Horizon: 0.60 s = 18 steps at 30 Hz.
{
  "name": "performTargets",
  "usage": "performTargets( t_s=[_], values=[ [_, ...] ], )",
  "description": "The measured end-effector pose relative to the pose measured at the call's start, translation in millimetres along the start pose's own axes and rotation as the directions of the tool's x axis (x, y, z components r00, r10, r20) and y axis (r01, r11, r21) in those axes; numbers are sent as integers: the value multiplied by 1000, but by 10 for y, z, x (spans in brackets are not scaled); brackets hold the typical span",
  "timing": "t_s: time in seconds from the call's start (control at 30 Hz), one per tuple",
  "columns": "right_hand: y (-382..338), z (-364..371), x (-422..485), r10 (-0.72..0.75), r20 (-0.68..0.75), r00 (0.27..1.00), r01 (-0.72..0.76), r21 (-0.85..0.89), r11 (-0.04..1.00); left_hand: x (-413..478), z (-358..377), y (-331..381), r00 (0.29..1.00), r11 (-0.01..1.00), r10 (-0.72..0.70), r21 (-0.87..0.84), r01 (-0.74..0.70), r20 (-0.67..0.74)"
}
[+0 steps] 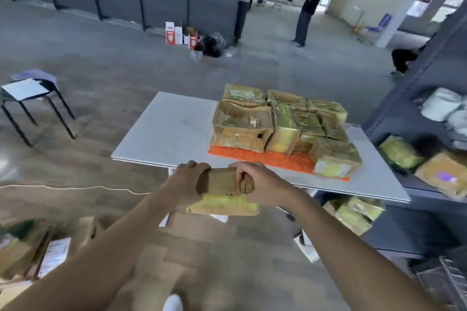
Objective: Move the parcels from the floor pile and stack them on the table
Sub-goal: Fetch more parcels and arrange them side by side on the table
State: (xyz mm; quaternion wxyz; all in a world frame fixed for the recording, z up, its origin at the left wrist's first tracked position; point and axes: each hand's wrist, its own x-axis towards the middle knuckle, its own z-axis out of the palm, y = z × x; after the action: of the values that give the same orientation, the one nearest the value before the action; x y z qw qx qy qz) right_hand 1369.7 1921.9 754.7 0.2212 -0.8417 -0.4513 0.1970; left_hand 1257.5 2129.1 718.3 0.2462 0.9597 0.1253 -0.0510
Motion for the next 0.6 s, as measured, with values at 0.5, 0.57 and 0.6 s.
performTargets(
  t_s=[0.5, 0.57, 0.6],
  values=[
    [1497, -1021, 733, 332, -251, 909, -393, -255, 883, 2244, 145, 865, 975, 933, 222, 288, -217, 14],
    [1666, -1057, 756, 333, -254, 908, -399, -285, 871, 2407, 206, 994, 968, 903, 249, 355, -241, 22],
    [1757, -1081, 765, 333, -248, 910, -396, -282, 874, 2490, 244, 1064, 966, 893, 257, 375, -250, 32]
  ],
)
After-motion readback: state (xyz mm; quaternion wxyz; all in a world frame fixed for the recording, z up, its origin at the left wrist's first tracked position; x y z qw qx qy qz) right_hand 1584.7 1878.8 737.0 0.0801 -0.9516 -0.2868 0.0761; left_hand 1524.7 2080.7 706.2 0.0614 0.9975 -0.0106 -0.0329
